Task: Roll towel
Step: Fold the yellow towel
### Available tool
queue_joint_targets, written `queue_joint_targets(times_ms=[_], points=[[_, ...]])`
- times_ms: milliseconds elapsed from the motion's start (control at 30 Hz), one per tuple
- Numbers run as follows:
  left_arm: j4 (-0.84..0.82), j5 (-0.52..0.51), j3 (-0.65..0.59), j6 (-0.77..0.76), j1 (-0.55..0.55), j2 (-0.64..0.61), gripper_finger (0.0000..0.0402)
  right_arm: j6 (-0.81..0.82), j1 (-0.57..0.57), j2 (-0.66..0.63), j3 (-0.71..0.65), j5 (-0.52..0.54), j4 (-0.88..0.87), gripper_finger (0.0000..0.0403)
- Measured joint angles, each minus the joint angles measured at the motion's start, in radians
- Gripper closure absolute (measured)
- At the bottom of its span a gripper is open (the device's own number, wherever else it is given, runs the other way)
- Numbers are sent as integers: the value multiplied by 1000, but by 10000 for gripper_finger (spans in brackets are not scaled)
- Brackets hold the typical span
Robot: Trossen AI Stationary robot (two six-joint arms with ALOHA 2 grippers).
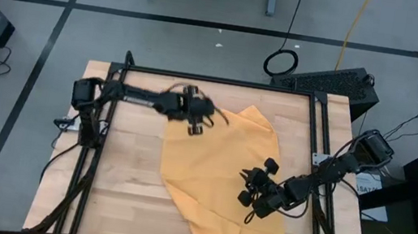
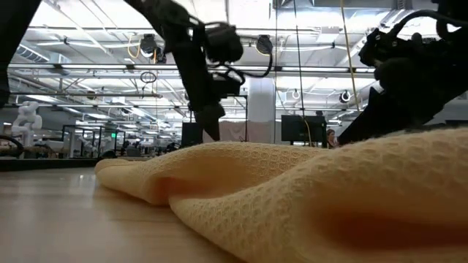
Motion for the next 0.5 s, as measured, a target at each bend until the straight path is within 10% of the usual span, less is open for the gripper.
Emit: queue_joint_targets(times_ms=[300, 500], points=[[-22, 179, -5, -129, 148, 0, 240, -66, -161, -112, 17, 112, -219, 349], [-28, 186, -55, -184, 116, -1, 240, -422, -483, -356, 35, -96, -311, 349]])
